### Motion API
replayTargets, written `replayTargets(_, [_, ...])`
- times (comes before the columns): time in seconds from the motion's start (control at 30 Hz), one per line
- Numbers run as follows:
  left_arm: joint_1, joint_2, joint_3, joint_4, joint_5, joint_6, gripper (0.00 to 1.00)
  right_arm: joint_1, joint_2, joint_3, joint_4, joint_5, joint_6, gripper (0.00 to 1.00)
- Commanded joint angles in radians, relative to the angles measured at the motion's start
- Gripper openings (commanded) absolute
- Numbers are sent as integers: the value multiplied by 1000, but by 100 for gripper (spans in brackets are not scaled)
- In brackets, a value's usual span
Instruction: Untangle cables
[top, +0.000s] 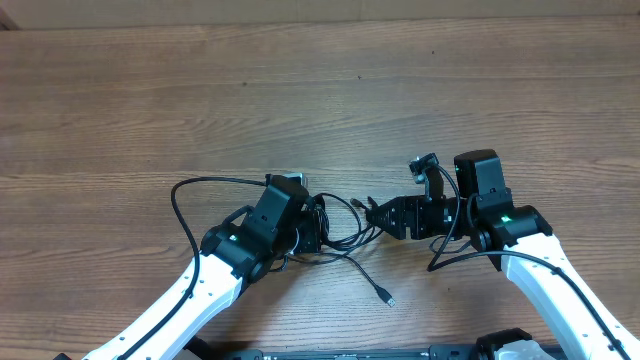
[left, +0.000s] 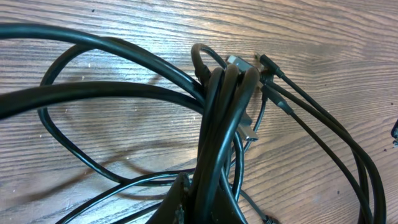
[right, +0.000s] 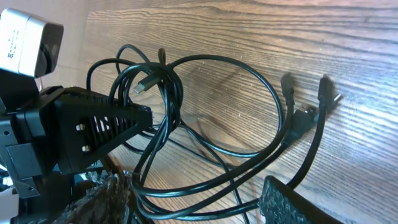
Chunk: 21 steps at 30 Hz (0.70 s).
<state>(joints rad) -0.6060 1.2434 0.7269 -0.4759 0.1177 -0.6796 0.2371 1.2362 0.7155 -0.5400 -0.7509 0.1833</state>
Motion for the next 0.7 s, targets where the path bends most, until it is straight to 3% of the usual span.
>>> replayTargets(0.0, [3, -22, 28, -7, 19, 19, 4, -1, 0, 17, -4, 9, 0, 67])
replayTargets(0.67, [2, -22, 28, -21, 120, 31, 5, -1, 0, 17, -26, 9, 0, 67])
